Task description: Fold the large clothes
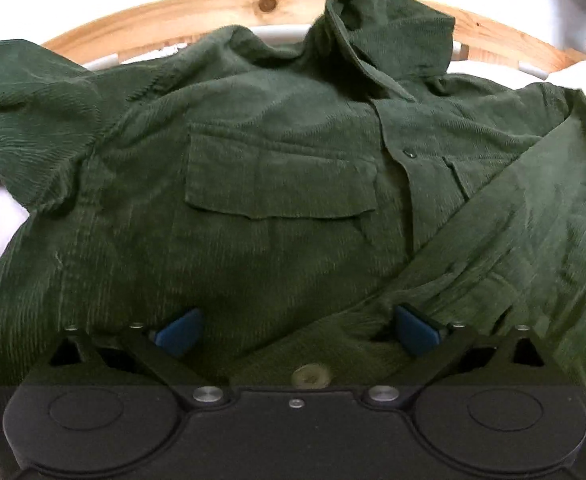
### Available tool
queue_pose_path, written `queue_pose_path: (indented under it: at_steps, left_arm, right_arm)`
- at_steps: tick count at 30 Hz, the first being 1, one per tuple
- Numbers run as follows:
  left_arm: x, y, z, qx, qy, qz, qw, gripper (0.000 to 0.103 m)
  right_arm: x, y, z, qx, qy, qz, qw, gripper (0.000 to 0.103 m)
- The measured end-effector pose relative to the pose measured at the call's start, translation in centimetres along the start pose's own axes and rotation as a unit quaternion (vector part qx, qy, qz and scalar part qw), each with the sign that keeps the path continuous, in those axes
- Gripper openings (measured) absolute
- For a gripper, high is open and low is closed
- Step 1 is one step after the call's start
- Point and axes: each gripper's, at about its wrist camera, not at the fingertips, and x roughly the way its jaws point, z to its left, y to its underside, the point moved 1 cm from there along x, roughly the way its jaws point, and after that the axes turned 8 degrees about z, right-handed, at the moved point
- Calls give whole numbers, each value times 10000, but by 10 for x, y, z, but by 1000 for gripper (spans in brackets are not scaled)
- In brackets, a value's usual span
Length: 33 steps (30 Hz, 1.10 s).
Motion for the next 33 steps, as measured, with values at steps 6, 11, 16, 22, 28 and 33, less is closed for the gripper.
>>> queue_pose_path:
  at_steps: [6,11,16,22,28,33]
  left_arm:
    - [6,4,-12,417,-179,-291,9985,103]
    - [-12,7,9,-126,545,-666,9962,102]
    - [-10,18,1,23,695,-507,9963,102]
    - [3,22,1,-140,659,-93,9977,102]
    - [-75,29,60,-617,774,-885,9911,102]
    - [-116,17,128,-692,-305,-1532,9853,102]
  right_arm:
    - [-41,31,-15,305,-359,-156,9988,37]
    - [-96,84,-18,-398,-98,-214,9989,70]
    - [-62,120,-16,-662,894,232,9935,65]
    - [-78,124,6,-560,1255,37,9905,67]
    - [-145,175,19,-74,79,-684,9976,103]
    - [-142,212,30,49,-1043,-329,9940,103]
